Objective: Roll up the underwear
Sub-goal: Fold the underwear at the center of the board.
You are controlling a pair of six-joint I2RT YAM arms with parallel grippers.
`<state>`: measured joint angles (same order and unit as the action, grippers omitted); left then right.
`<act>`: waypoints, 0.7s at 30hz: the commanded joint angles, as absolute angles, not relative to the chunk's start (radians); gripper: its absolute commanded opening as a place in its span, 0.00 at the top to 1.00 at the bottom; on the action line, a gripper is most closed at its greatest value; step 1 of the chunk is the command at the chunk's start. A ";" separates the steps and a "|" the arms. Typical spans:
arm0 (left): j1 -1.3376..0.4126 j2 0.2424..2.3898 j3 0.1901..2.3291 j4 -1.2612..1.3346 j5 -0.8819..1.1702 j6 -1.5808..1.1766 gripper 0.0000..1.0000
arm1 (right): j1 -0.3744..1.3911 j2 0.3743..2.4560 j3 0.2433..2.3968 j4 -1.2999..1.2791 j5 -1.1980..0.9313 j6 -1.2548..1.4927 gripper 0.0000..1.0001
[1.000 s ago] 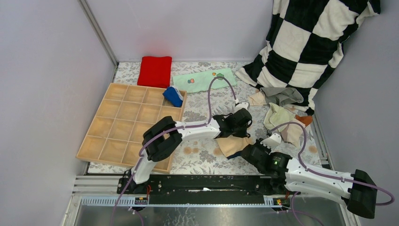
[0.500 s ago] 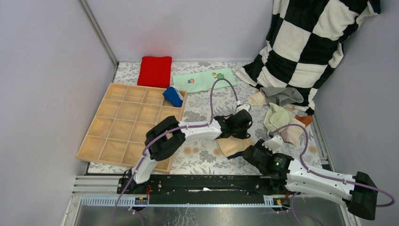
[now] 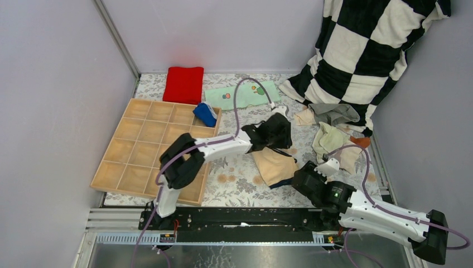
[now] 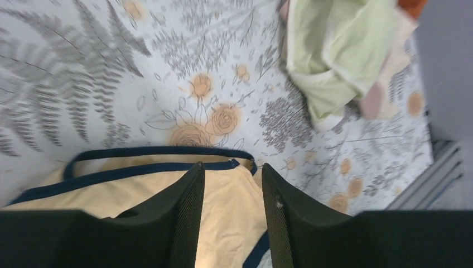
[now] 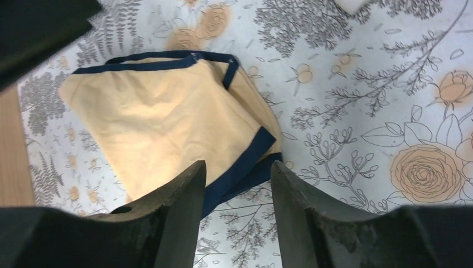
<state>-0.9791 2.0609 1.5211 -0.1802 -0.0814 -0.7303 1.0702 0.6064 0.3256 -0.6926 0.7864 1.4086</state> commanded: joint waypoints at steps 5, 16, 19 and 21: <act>-0.914 1.766 1.304 -0.151 -0.141 -0.702 0.49 | 1.022 0.707 0.498 -0.722 0.773 1.149 0.44; -0.877 1.453 0.805 -0.067 -0.143 -0.843 0.31 | 0.593 0.942 0.636 -0.510 0.328 0.666 0.36; -0.872 1.451 0.735 0.022 -0.107 -0.907 0.30 | 0.592 0.942 0.651 -0.497 0.310 0.666 0.36; -0.870 1.470 0.710 0.112 -0.082 -0.943 0.29 | 0.592 0.926 0.642 -0.493 0.306 0.674 0.36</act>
